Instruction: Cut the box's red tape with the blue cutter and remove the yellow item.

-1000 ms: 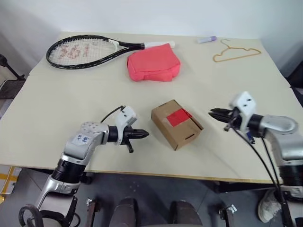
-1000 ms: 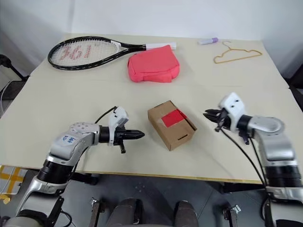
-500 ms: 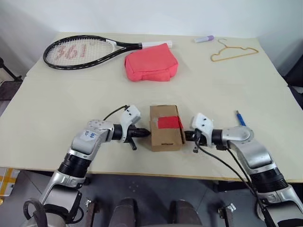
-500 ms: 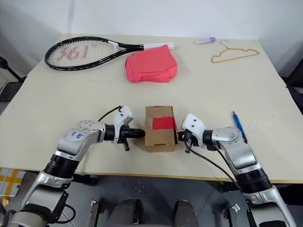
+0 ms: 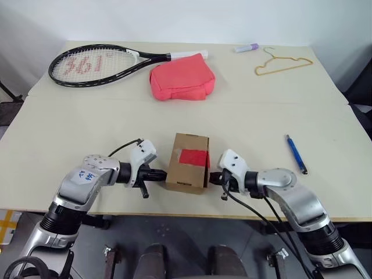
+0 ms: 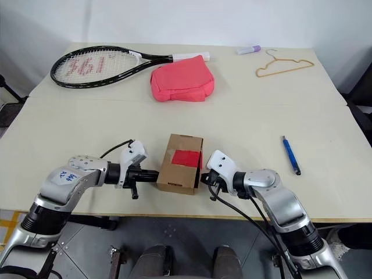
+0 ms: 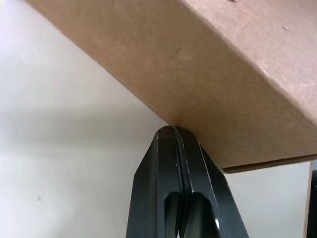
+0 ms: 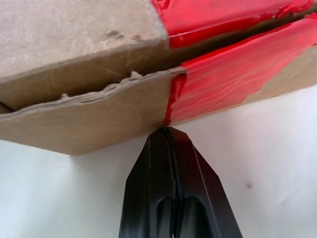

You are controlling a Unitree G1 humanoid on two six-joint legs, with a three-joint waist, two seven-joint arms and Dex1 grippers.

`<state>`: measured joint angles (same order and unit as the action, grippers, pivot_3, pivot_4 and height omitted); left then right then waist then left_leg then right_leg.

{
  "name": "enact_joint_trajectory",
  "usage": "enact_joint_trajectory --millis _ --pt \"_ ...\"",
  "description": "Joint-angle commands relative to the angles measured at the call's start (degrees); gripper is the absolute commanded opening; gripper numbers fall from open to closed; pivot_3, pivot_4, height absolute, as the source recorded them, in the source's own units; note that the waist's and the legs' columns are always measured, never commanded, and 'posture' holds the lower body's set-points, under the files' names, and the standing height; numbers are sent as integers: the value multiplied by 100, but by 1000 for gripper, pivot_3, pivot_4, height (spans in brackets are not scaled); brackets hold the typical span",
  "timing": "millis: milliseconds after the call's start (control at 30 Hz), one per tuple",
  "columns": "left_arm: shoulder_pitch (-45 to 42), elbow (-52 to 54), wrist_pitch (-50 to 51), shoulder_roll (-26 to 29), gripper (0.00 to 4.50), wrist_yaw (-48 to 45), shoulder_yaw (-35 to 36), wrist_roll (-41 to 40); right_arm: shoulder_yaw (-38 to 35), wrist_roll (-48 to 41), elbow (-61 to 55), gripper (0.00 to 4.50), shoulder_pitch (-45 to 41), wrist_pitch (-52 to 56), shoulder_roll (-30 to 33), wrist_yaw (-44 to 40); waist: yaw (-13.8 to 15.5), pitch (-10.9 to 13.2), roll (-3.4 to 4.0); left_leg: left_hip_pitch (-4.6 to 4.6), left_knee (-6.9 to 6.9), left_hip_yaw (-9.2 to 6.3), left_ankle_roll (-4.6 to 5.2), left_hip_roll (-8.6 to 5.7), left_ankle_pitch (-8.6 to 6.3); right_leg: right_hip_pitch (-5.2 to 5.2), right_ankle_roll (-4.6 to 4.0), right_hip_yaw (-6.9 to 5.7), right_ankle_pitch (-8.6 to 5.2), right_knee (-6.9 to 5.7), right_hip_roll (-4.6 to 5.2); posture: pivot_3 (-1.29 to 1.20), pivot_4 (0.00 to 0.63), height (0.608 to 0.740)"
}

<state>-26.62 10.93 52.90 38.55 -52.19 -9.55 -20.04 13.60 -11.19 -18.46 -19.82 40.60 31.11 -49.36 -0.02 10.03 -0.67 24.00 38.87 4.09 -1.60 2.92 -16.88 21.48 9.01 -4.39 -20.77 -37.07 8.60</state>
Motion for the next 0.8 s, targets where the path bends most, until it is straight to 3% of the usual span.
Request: enact_joint_trajectory --millis 33,67,167,333,467,800 --pt "85 239 -96 324 0 -227 -100 -9 -433 -248 -104 20 40 370 323 -15 0 0 0 1 0 0 0 0 0 0 0 0 0 1 0 0 150 740" --pt "81 243 -144 409 0 -294 -101 -9 -565 -348 -111 20 20 496 384 -8 1 0 0 1 0 0 0 0 0 0 0 0 0 1 0 0 150 740" --pt "-102 241 -290 556 0 -887 334 -576 -1347 -1348 -393 613 -189 1609 786 -379 50 3 0 8 3 0 0 -1 0 2 0 0 0 5 1 0 150 740" --pt "-890 -280 -557 181 0 -999 648 -916 -2086 -2353 -344 2246 -852 2833 587 -68 92 3 -1 8 8 0 2 1 -1 2 -2 0 0 3 -2 0 150 740" --pt "-1381 -955 -1010 -318 0 -672 92 -288 -1962 -2491 -179 3557 -1250 3178 307 309 125 2 -1 8 11 1 1 -1 -1 1 -2 1 0 1 -1 0 150 740" --pt "-1405 -1418 -1500 -919 0 -283 -413 342 -1264 -2087 421 3557 -1530 2548 359 576 128 2 -2 11 5 4 1 -2 -1 8 -1 -1 0 2 -1 0 150 740"
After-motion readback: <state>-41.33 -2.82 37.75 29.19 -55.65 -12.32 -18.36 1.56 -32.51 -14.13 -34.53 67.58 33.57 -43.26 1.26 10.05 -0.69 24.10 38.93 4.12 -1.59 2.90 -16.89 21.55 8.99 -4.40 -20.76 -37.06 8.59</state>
